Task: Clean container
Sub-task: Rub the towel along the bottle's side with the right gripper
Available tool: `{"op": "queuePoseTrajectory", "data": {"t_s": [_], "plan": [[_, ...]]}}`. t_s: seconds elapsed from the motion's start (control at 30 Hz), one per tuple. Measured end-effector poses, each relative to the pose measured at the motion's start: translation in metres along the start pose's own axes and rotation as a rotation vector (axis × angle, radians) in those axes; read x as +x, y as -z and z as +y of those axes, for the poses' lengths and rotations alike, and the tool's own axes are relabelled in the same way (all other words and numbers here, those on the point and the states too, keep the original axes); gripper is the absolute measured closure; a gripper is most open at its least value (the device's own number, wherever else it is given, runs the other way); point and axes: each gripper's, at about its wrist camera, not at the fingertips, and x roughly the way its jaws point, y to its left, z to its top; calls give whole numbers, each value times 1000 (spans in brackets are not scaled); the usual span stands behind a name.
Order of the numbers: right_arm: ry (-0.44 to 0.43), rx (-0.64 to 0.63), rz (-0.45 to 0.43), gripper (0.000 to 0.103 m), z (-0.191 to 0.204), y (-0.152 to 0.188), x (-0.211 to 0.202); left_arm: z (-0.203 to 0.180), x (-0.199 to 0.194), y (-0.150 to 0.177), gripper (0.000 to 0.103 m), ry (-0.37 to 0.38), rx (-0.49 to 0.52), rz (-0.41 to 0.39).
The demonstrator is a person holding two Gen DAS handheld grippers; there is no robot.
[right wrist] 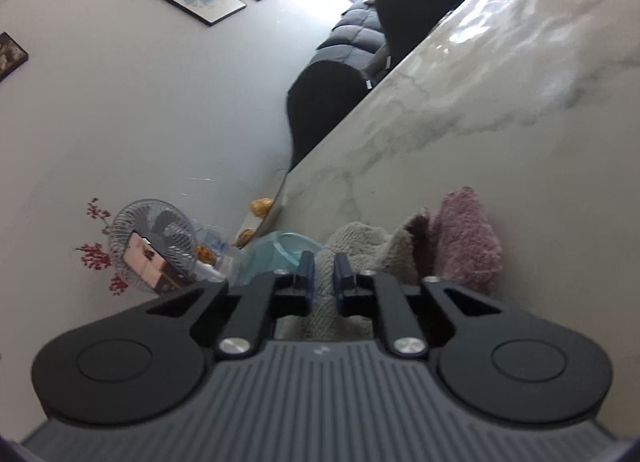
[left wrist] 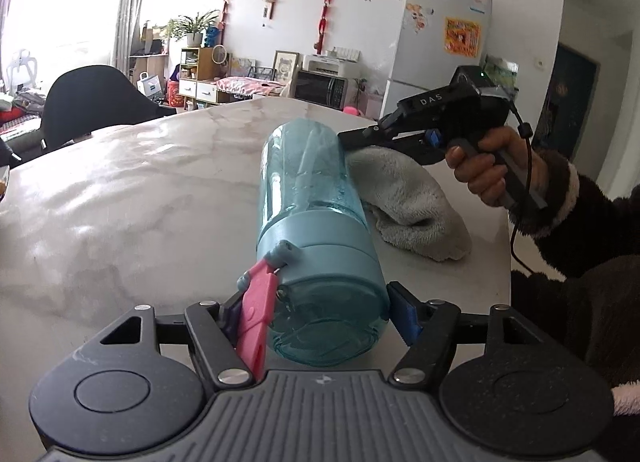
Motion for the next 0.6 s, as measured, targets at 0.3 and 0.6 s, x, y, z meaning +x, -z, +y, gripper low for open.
{"op": "queuePoseTrajectory", "data": {"t_s": [0.3,0.6], "plan": [[-87,66,-2,92,-5,-18,13,-4,3,0,31,10,-25,0],[-88,144,53,92,-11,-17,16,-3,6,-3,28,24,-54,21]]}}
